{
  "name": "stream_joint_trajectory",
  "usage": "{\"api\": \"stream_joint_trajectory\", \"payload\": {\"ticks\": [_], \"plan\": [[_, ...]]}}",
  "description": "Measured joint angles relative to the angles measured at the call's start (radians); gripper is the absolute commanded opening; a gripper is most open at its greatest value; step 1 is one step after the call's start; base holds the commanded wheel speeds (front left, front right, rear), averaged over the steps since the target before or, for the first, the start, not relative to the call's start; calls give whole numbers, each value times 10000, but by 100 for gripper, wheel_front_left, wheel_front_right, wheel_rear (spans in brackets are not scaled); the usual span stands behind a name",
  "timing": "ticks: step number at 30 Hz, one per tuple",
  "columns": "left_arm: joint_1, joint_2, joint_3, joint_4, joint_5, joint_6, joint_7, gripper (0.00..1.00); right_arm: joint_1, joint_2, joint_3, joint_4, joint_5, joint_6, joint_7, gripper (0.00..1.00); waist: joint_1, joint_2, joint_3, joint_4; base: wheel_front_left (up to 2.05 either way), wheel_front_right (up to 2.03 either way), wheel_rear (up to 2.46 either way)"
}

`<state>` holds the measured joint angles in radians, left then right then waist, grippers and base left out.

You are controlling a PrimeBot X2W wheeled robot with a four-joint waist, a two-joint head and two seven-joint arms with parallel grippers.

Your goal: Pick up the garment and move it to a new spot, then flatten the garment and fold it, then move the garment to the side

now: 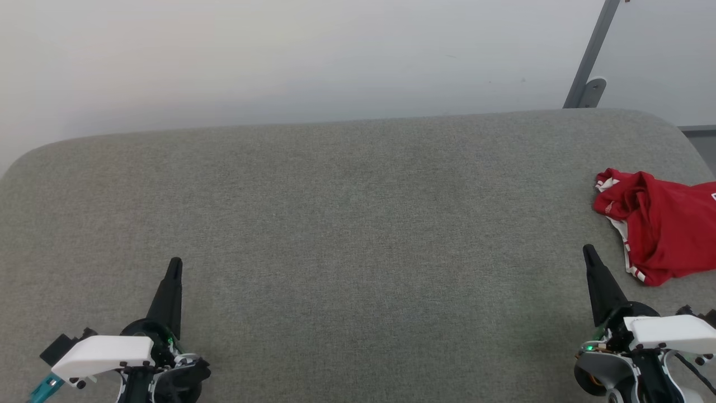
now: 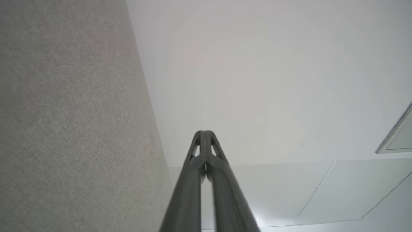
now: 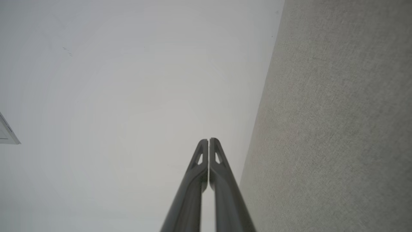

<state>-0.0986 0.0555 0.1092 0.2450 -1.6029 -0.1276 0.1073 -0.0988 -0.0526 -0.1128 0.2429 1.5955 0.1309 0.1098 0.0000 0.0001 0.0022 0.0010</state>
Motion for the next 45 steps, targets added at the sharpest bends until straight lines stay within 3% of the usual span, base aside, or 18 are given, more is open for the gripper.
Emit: {"api": "stream_joint_trajectory", "payload": {"ticks": [45], "plan": [[-51,-50,25,15,-102,-2,42,0,-89,25,-17,8,153,0,46,0,0,0,9,-10,0,0,0]]}}
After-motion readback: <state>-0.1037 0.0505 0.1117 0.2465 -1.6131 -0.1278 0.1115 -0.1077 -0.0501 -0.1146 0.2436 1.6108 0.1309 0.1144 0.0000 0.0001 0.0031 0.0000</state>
